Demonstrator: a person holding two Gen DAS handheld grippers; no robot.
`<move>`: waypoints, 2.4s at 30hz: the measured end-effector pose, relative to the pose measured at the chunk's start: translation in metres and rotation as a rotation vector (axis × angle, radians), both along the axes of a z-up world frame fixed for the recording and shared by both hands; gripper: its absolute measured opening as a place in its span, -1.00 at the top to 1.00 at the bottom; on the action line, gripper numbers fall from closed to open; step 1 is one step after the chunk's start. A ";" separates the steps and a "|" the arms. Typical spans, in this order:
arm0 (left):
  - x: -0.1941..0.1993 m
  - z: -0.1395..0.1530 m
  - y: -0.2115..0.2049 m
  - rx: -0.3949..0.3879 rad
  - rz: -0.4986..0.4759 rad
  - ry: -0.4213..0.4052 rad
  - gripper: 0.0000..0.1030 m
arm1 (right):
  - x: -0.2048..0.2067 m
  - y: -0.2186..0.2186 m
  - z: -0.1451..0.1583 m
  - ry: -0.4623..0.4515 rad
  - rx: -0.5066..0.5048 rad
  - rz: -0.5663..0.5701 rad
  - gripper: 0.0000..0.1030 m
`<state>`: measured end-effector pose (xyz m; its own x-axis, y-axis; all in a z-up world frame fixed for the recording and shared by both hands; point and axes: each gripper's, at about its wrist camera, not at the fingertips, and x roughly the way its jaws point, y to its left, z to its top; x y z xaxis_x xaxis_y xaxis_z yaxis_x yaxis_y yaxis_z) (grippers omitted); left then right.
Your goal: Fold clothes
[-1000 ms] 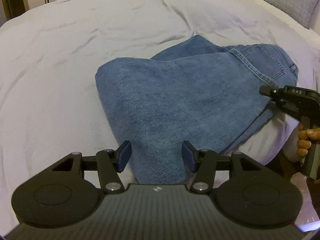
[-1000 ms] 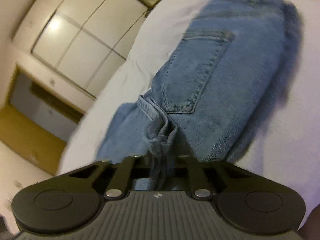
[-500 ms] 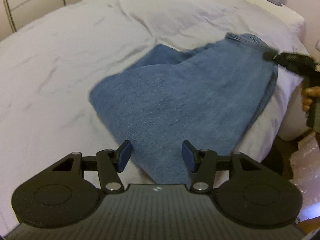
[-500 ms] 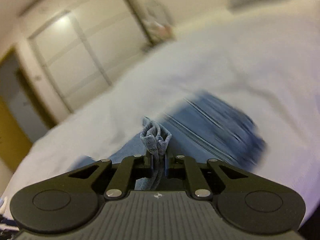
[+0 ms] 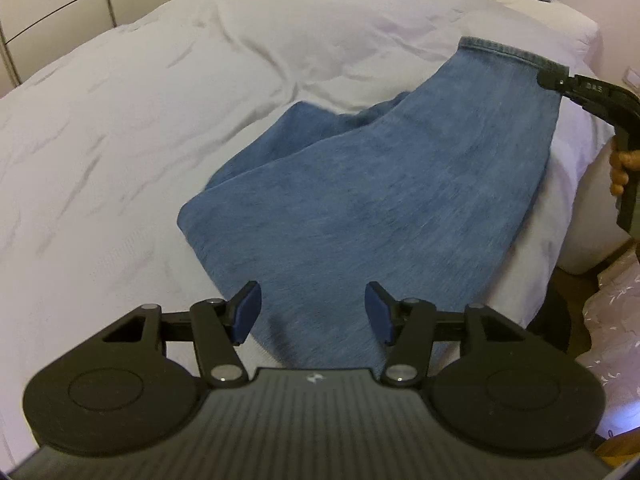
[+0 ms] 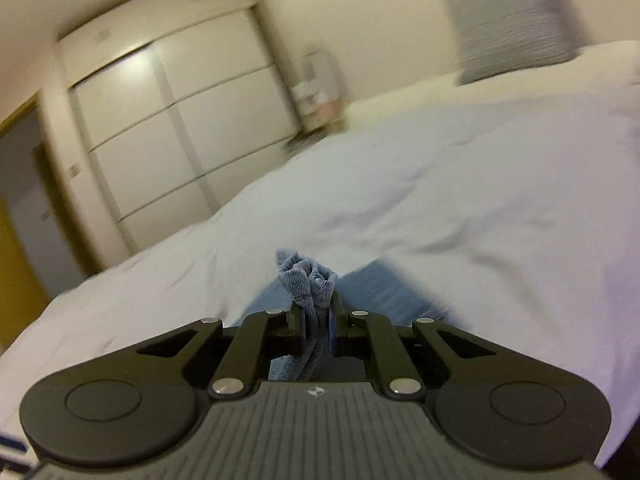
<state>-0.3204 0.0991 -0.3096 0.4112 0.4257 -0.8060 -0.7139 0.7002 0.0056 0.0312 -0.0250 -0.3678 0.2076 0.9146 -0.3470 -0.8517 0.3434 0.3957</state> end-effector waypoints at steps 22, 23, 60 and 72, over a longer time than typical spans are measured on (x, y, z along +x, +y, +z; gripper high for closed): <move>0.001 -0.023 0.021 0.008 0.023 0.109 0.06 | 0.036 0.025 -0.040 0.139 -0.131 -0.084 0.86; 0.001 -0.024 0.021 0.006 0.025 0.107 0.05 | 0.038 0.026 -0.041 0.147 -0.137 -0.080 0.86; -0.003 -0.023 0.056 0.052 0.195 0.058 0.03 | 0.006 0.012 -0.006 -0.146 -0.133 -0.044 0.46; -0.009 -0.025 0.086 0.103 0.252 0.012 -0.02 | 0.007 0.021 -0.009 -0.193 -0.210 -0.014 0.65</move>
<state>-0.3291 0.1851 -0.3341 0.2729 0.5935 -0.7571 -0.8648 0.4961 0.0772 0.0387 -0.0037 -0.3772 0.2999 0.8236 -0.4814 -0.8991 0.4127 0.1459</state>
